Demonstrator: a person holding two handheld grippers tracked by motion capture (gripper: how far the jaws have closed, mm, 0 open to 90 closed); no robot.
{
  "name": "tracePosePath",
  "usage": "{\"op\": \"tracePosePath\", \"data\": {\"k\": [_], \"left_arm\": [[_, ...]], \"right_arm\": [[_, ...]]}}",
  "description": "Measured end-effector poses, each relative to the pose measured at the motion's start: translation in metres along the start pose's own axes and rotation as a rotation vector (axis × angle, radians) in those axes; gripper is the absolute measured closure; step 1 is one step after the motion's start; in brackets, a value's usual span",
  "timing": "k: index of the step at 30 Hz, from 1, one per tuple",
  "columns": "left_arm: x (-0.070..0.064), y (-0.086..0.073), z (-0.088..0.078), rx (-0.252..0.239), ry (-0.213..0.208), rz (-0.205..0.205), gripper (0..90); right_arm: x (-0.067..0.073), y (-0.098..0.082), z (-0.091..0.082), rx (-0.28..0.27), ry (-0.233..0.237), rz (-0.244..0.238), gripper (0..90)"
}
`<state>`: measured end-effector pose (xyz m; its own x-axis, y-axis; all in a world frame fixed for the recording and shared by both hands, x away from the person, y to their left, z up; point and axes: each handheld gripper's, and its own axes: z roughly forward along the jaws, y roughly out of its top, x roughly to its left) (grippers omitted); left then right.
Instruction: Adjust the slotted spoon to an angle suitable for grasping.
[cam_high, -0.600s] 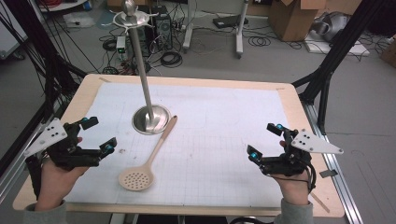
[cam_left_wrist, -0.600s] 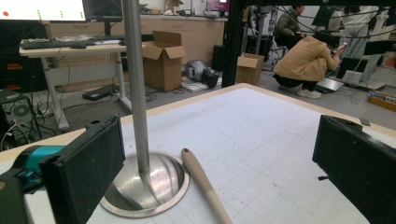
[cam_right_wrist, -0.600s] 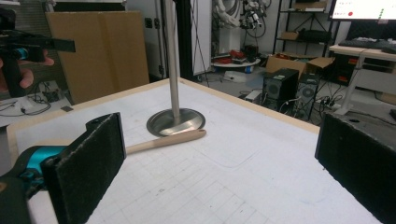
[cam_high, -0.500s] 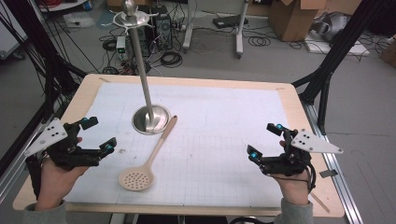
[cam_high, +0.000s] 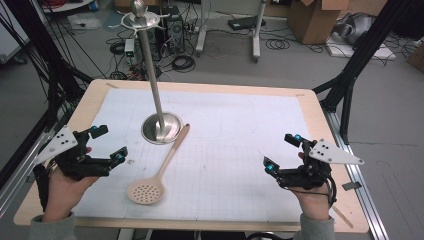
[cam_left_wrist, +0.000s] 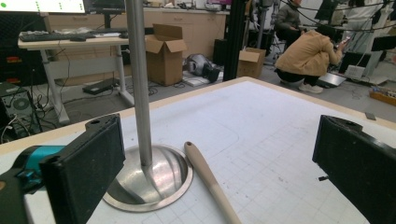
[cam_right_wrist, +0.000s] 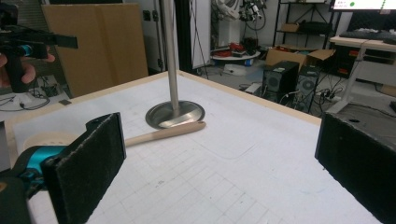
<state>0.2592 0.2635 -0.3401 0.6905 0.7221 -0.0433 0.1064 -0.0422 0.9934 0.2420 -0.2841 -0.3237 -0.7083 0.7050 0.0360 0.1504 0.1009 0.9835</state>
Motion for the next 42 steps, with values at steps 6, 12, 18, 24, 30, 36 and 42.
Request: {"op": "tracePosePath", "data": {"k": [6, 12, 18, 24, 30, 36, 42], "left_arm": [[-0.002, -0.004, 0.004, 0.053, -0.018, 0.007, 12.3], [-0.003, -0.009, 0.011, 0.129, 0.009, 0.005, 45.0], [-0.007, -0.015, 0.019, 0.165, 0.001, -0.010, 63.1], [-0.011, -0.024, 0.031, 0.214, -0.011, 0.008, 84.1], [-0.011, -0.032, 0.041, 0.233, -0.039, 0.011, 88.9], [-0.009, -0.042, 0.051, 0.254, -0.075, 0.000, 89.2], [-0.006, -0.051, 0.062, 0.281, -0.097, -0.016, 89.2]], "right_arm": [[0.001, 0.000, 0.000, -0.002, -0.003, -0.001, 0.7], [0.001, 0.000, 0.001, -0.001, 0.001, 0.000, 0.7], [0.001, -0.002, 0.002, 0.008, 0.004, 0.006, 0.7], [0.003, -0.003, 0.002, 0.018, 0.001, 0.001, 0.7], [0.001, -0.004, -0.002, 0.021, -0.006, 0.005, 0.7], [0.001, -0.006, -0.005, 0.022, -0.013, 0.006, 0.7], [0.000, -0.008, -0.006, 0.034, -0.018, 0.004, 0.7]]}}
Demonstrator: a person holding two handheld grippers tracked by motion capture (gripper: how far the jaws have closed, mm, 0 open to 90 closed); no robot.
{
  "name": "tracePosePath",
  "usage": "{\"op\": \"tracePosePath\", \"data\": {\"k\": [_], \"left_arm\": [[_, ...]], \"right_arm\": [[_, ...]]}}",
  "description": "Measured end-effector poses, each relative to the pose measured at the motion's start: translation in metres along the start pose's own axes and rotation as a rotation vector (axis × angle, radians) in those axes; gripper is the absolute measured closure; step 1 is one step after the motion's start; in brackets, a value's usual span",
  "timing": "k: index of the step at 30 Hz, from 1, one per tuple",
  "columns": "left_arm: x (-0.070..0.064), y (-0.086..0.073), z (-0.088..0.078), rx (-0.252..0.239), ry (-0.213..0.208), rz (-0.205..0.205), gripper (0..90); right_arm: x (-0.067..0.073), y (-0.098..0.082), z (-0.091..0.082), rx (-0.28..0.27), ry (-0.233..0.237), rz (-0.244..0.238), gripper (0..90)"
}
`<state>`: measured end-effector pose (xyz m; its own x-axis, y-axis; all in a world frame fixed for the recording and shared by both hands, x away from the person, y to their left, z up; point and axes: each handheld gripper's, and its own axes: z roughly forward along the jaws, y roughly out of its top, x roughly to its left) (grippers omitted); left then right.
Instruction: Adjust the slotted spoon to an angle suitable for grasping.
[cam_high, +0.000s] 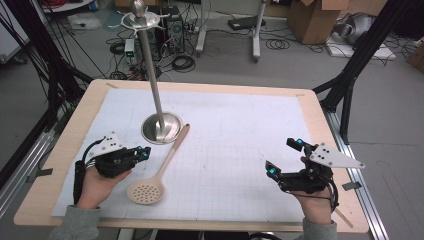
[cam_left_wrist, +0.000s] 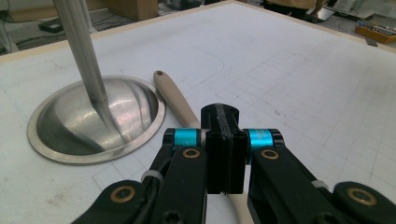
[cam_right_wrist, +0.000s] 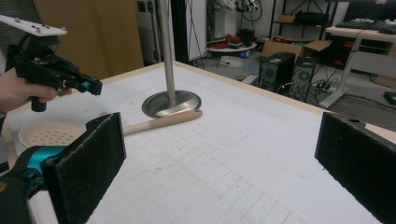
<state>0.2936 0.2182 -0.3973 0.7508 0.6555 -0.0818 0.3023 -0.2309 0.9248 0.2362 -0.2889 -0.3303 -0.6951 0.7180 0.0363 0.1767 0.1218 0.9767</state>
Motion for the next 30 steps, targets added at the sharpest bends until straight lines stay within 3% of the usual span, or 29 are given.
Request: {"op": "tracePosePath", "data": {"k": [10, 19, 30], "left_arm": [[-0.001, -0.005, 0.024, 0.045, -0.037, 0.038, 89.2], [-0.001, -0.009, 0.038, 0.107, -0.049, 0.038, 89.2], [-0.008, -0.013, 0.051, 0.155, -0.101, 0.057, 89.2]], "right_arm": [[0.001, -0.004, 0.000, 0.024, 0.001, -0.002, 0.7], [0.000, -0.006, 0.000, 0.030, -0.001, 0.000, 0.7], [0.001, -0.008, 0.001, 0.042, 0.003, 0.001, 0.7]]}}
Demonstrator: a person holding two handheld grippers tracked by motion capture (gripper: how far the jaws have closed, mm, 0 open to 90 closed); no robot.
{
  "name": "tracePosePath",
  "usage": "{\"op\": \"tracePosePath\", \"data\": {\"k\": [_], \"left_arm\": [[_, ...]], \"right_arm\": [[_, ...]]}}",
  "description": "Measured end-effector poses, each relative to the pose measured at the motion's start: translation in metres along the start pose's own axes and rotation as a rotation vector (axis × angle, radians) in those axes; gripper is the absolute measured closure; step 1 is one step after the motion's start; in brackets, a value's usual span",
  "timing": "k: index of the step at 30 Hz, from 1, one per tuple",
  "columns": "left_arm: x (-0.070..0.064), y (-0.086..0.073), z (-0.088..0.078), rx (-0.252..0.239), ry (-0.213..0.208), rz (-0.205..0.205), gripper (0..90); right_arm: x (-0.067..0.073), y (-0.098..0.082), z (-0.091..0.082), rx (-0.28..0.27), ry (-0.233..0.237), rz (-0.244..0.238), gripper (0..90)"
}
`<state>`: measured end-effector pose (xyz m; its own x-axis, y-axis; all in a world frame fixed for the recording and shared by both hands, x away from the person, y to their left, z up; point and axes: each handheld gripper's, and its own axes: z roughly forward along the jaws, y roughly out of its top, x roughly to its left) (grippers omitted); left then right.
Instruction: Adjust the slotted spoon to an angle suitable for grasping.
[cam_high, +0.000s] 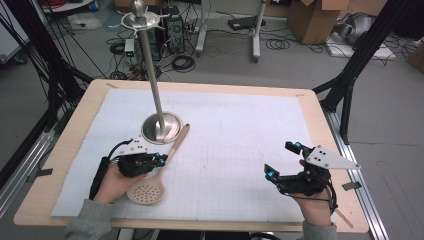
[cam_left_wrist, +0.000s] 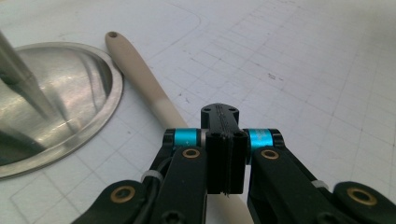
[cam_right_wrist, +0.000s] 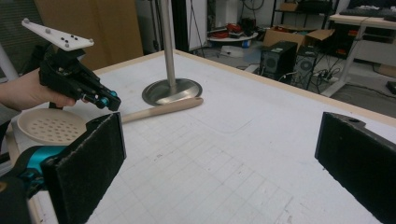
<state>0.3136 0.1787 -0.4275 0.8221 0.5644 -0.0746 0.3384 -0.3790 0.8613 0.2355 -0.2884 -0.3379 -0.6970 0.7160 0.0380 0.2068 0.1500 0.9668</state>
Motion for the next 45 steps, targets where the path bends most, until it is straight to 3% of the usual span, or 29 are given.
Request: {"op": "tracePosePath", "data": {"k": [4, 7, 21, 33, 40, 45], "left_arm": [[-0.002, 0.000, 0.004, 0.024, -0.013, 0.028, 89.3], [-0.001, 0.000, 0.004, 0.022, -0.015, 0.024, 89.3], [0.000, -0.005, 0.011, 0.071, -0.029, 0.077, 89.4], [0.000, -0.007, 0.014, 0.103, -0.049, 0.083, 89.5], [-0.003, -0.008, 0.017, 0.172, -0.058, 0.094, 89.5], [-0.004, -0.009, 0.015, 0.178, -0.069, 0.086, 89.6]], "right_arm": [[0.000, 0.000, 0.001, 0.002, -0.001, 0.002, 0.7], [0.001, -0.001, 0.001, 0.008, -0.003, 0.002, 0.7], [0.000, -0.003, 0.003, 0.022, -0.006, 0.001, 0.7], [0.001, -0.005, 0.006, 0.032, -0.002, 0.003, 0.7], [0.001, -0.005, 0.007, 0.039, 0.001, 0.005, 0.7], [-0.001, -0.005, 0.004, 0.028, -0.005, 0.002, 0.7]]}}
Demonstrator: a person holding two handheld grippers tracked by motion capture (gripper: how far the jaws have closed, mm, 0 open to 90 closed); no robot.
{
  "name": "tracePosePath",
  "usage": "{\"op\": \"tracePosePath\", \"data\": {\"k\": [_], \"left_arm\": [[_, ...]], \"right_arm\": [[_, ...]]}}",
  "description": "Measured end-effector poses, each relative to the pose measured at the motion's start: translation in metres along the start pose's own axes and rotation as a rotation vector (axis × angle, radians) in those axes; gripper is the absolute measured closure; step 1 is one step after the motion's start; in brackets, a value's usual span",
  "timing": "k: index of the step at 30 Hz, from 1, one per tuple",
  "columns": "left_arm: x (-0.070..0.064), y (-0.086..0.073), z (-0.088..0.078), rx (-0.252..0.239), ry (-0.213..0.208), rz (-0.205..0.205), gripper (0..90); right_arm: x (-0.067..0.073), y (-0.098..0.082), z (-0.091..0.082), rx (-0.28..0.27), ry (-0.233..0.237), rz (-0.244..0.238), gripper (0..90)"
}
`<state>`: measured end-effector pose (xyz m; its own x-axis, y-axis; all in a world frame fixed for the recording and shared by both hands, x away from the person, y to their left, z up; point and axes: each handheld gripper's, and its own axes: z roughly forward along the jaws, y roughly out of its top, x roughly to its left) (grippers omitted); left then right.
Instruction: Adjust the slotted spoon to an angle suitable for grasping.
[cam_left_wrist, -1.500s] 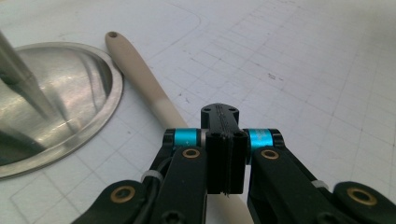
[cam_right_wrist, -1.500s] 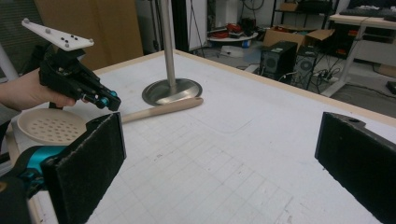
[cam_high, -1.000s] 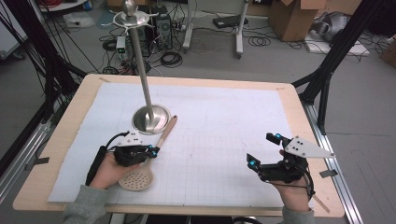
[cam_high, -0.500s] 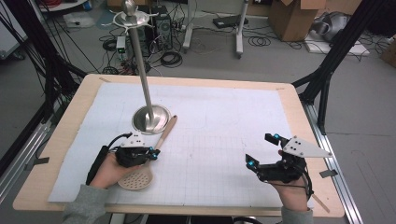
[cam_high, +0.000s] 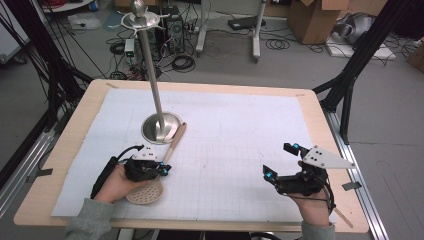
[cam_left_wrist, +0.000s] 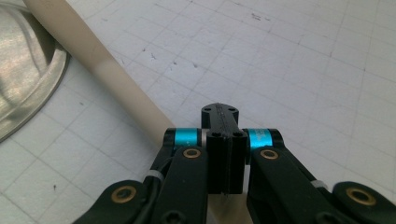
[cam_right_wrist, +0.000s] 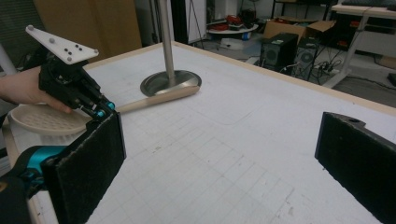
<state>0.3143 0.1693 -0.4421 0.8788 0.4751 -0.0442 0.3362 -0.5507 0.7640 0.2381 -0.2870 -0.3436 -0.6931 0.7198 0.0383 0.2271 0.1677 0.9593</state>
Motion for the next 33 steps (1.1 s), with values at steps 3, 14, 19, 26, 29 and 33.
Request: {"op": "tracePosePath", "data": {"k": [3, 14, 19, 26, 29, 33], "left_arm": [[-0.001, -0.001, -0.003, 0.004, -0.009, 0.006, 89.6], [-0.004, -0.002, -0.010, 0.061, -0.013, 0.019, 89.6], [-0.004, -0.006, -0.015, 0.071, -0.029, 0.016, 89.6], [-0.002, -0.016, -0.027, 0.068, -0.062, 0.020, 89.6], [-0.002, -0.020, -0.032, 0.066, -0.075, 0.016, 89.6], [-0.002, -0.025, -0.037, 0.064, -0.085, 0.012, 89.6]], "right_arm": [[0.000, 0.000, -0.002, -0.004, 0.002, 0.006, 0.7], [0.000, 0.001, 0.001, -0.004, 0.006, 0.005, 0.7], [0.001, 0.001, 0.003, 0.001, 0.009, 0.004, 0.7], [0.000, 0.001, 0.005, 0.000, 0.012, 0.002, 0.7], [0.000, 0.002, 0.006, -0.001, 0.013, 0.003, 0.7], [-0.001, 0.002, 0.008, -0.001, 0.015, 0.008, 0.8]]}}
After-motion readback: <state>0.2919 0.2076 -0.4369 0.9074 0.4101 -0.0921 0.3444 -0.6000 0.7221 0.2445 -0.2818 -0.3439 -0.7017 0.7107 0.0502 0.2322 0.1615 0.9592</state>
